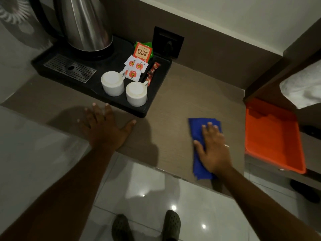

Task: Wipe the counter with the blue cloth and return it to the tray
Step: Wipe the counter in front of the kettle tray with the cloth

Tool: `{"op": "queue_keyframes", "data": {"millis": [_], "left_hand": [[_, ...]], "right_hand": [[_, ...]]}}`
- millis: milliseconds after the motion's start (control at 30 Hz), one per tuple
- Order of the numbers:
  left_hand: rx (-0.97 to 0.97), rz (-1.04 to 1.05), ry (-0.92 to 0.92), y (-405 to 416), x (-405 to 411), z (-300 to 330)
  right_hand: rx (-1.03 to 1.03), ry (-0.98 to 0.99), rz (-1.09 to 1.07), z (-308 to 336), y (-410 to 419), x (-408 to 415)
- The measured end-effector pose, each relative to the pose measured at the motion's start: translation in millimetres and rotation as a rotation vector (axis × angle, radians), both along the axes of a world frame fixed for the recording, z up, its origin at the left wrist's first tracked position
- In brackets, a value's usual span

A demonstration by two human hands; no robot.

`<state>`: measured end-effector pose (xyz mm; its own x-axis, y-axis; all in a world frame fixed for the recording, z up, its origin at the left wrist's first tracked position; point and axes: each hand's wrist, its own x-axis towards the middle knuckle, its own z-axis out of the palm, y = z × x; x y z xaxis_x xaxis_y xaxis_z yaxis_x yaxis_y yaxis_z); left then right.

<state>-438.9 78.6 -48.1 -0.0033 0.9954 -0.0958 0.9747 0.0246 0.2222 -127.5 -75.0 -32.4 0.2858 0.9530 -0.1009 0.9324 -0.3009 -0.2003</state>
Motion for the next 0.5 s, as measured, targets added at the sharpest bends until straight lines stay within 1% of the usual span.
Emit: {"op": "queue_keyframes", "data": {"millis": [100,200,267,300,333,367,433,500], "left_hand": [[-0.002,-0.017,-0.016,-5.2,-0.2,2.6],[-0.012,-0.024,-0.008,-7.0,2.2,4.6],[0.000,-0.027,-0.014,-4.8,1.1,3.9],[0.004,-0.027,-0.018,-3.1,0.2,3.3],[0.004,-0.025,-0.020,-1.7,-1.1,2.2],[0.000,-0.022,-0.020,-0.8,-2.2,0.8],[-0.013,-0.022,-0.022,-1.3,-3.7,-2.5],[-0.007,-0.024,-0.017,-1.8,-5.4,-4.9]], "right_hand": [[0.008,-0.035,-0.376,0.6,-24.9,7.3],[0.015,-0.011,-0.695,-1.9,-30.2,-17.0],[-0.003,0.040,-0.834,-2.0,-18.6,-42.5],[-0.018,0.052,-0.851,-2.6,-8.8,-57.4],[-0.025,0.043,-0.818,-3.8,2.3,-74.1],[-0.023,0.020,-0.735,-5.9,13.0,-92.9],[0.000,-0.020,-0.457,-11.4,28.8,-131.3],[0.027,-0.010,-0.136,-15.2,29.8,-153.9]]}}
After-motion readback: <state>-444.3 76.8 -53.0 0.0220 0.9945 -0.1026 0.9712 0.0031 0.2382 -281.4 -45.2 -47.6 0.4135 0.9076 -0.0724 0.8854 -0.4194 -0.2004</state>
